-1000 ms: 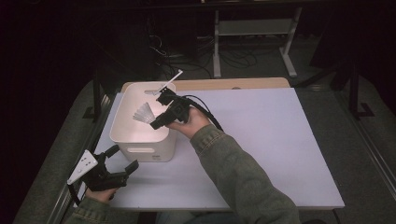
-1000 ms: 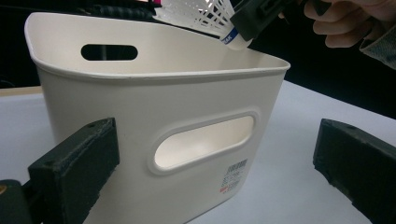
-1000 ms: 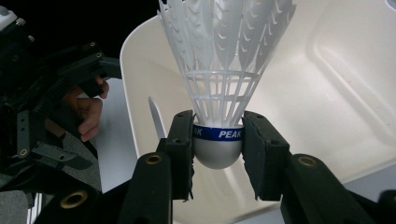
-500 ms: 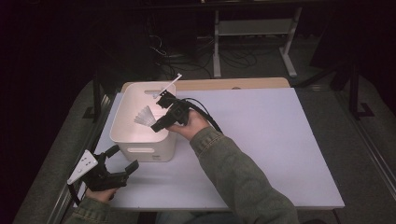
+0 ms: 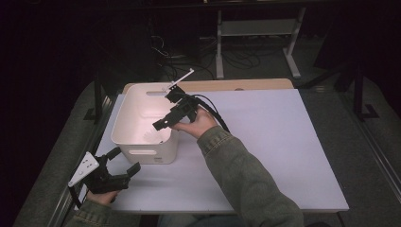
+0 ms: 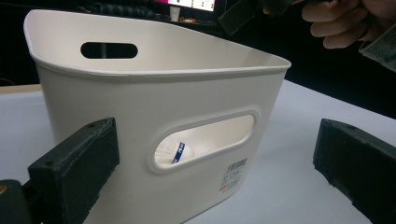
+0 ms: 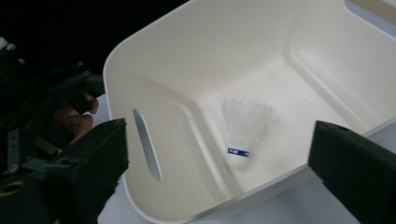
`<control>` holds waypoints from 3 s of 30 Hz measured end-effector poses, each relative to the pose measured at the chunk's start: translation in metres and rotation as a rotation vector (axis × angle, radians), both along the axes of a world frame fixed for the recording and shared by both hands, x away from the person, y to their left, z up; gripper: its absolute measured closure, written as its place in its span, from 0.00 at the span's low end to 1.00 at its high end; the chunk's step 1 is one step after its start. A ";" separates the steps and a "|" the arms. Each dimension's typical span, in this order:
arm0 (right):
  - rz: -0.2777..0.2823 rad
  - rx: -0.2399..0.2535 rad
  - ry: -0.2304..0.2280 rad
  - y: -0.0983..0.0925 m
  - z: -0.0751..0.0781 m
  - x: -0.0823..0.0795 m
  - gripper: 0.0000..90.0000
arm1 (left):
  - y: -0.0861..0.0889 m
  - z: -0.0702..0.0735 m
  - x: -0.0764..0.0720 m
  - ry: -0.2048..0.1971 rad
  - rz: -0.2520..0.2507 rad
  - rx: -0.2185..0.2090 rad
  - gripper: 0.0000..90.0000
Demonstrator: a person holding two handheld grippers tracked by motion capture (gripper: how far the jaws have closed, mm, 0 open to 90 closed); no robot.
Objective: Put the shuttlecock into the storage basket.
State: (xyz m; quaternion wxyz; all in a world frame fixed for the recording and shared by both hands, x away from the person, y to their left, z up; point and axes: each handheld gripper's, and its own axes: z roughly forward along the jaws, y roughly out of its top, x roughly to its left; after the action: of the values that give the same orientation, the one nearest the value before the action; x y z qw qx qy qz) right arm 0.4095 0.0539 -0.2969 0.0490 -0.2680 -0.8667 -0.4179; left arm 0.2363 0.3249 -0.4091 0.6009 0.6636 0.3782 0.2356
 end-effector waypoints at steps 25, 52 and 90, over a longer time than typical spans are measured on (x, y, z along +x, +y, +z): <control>-0.028 0.074 -0.072 -0.047 0.005 -0.011 0.00 | -0.001 0.000 -0.001 -0.009 -0.004 -0.012 0.00; -0.102 0.126 -0.099 -0.111 -0.015 -0.020 0.00 | -0.002 0.001 -0.001 0.003 -0.003 -0.023 0.00; -0.221 0.180 -0.150 -0.182 -0.040 -0.035 0.00 | -0.002 0.000 0.000 -0.002 -0.013 -0.004 0.00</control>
State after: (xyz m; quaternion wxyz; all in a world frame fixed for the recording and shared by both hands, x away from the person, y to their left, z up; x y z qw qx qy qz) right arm 0.3743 -0.1277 -0.3369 -0.0381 -0.3243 -0.7922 -0.5155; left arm 0.2359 0.3229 -0.4087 0.6043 0.6645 0.3737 0.2315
